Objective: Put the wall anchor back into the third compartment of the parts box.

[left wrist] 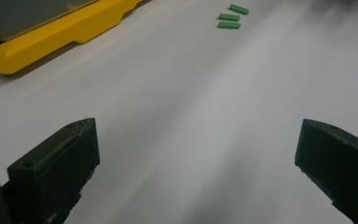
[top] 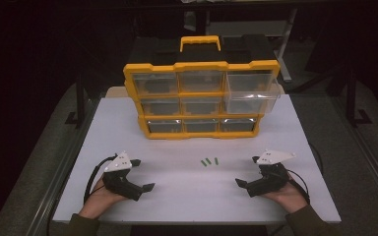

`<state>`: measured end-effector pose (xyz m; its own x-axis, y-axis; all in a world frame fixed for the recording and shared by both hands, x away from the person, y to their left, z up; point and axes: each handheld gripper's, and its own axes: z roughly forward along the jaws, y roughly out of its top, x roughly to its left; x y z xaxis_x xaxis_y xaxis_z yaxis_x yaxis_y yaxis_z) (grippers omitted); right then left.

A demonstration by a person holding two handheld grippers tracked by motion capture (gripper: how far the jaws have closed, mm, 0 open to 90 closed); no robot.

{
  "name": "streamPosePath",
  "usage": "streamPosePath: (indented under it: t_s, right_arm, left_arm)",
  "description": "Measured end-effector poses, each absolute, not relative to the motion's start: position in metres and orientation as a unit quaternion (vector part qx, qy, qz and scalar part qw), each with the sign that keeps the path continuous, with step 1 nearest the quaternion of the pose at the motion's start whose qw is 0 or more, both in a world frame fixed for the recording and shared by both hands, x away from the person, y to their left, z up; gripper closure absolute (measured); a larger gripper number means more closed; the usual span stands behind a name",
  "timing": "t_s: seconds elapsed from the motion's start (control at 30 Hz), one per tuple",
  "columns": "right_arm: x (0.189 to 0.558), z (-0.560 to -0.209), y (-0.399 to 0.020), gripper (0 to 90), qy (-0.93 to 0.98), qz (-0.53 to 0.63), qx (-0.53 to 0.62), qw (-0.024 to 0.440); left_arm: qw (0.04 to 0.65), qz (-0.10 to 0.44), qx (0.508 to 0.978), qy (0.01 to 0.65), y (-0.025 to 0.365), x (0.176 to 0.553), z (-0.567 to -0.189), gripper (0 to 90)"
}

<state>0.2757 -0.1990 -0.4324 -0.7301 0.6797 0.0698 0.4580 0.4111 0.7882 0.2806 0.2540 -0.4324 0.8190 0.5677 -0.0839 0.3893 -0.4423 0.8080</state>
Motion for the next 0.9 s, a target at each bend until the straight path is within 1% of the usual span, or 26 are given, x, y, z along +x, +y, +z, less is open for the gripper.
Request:
streamPosePath:
  t_s: [0.27,0.7,0.9]
  right_arm:
    - [0.283,-0.431,-0.194,0.0,0.832,0.419,0.340,0.126]
    - [0.293,-0.427,-0.186,0.0,0.834,0.412,0.343,0.128]
    - [0.299,-0.425,-0.180,0.0,0.834,0.414,0.345,0.120]
  left_arm:
    - [0.434,0.101,0.851,0.279,0.254,0.282,-0.435,0.0]
    - [0.436,0.098,0.850,0.280,0.252,0.282,-0.435,0.0]
    - [0.428,0.099,0.854,0.277,0.253,0.280,-0.437,0.0]
